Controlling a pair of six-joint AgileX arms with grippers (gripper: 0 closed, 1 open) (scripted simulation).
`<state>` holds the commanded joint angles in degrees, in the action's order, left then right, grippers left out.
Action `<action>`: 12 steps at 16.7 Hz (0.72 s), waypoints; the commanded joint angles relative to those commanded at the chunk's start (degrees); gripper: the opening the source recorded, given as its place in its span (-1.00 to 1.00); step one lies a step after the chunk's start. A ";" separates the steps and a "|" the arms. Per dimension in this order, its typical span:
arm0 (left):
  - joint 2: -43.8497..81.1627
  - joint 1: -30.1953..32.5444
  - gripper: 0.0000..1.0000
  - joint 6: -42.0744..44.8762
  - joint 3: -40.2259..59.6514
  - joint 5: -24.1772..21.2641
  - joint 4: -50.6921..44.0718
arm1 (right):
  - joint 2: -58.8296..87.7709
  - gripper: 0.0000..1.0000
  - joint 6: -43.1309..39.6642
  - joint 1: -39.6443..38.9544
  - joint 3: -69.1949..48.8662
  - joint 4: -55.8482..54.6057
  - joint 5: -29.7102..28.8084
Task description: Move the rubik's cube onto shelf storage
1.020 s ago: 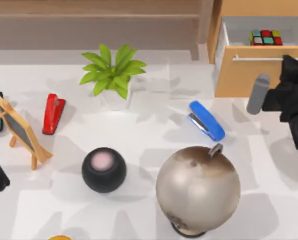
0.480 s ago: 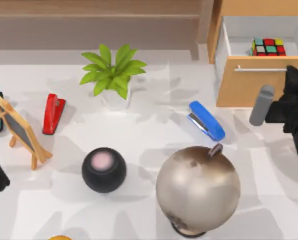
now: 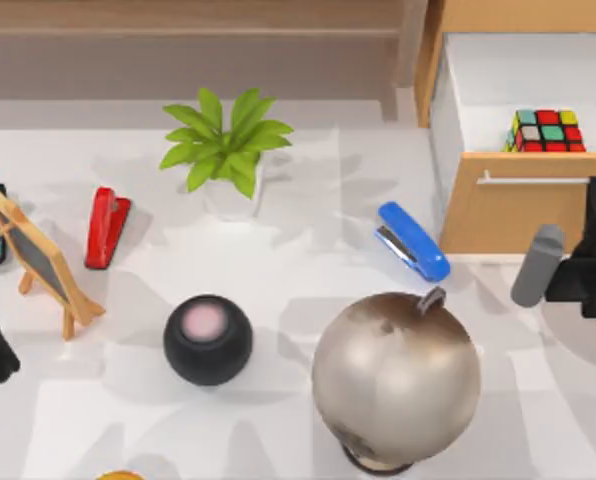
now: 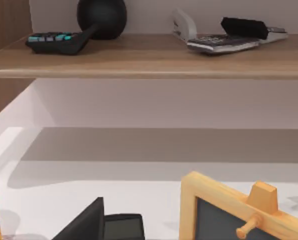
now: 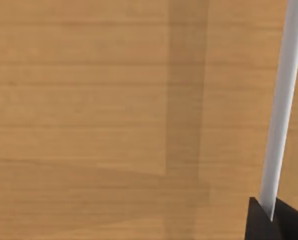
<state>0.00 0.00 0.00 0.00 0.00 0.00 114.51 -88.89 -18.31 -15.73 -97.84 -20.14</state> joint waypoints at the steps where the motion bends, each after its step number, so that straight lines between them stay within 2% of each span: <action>1: 0.00 0.00 1.00 0.00 0.00 0.00 0.00 | -0.10 -1.00 0.02 -0.06 0.14 -0.12 -0.14; 4: 0.00 0.00 1.00 0.00 0.00 0.00 0.00 | -0.10 -1.00 0.02 -0.06 0.14 -0.12 -0.14; 12: 0.00 0.00 1.00 0.00 0.00 0.00 0.00 | -0.10 0.21 0.02 -0.06 0.14 -0.12 -0.14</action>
<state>0.00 0.00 0.00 0.00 0.00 0.00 114.41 -88.87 -18.37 -15.58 -97.96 -20.29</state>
